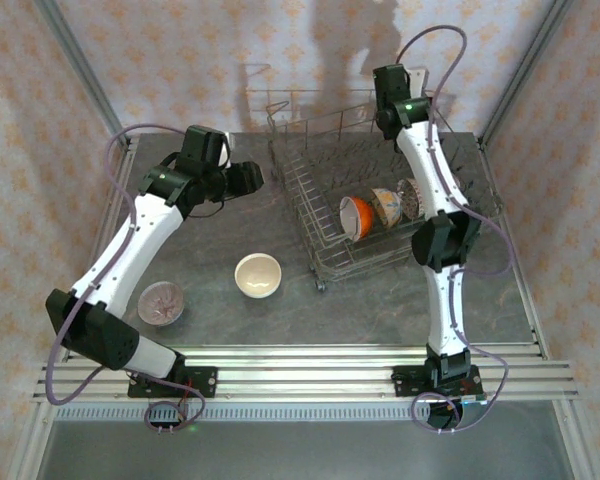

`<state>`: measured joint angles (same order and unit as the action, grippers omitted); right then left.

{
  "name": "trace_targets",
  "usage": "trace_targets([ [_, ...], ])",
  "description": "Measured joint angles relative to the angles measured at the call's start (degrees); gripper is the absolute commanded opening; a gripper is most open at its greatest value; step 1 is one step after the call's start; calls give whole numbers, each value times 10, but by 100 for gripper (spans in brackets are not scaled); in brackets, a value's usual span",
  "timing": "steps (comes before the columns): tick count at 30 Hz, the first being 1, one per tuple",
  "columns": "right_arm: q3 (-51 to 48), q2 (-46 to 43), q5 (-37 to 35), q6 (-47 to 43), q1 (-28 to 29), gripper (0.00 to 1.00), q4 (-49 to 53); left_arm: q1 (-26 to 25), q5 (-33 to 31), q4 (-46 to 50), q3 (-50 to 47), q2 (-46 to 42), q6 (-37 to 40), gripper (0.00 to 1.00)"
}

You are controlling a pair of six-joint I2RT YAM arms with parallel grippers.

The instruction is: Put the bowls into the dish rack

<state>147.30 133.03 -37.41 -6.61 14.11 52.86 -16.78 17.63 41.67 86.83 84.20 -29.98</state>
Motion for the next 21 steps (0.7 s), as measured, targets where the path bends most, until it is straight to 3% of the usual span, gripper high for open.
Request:
trace_targets([
  [6, 26, 74, -23, -45, -21, 0, -26, 31, 2, -21, 6, 46, -1, 56],
  [21, 26, 97, -52, -100, -78, 0, -106, 46, 12, -21, 38, 115, -1, 56],
])
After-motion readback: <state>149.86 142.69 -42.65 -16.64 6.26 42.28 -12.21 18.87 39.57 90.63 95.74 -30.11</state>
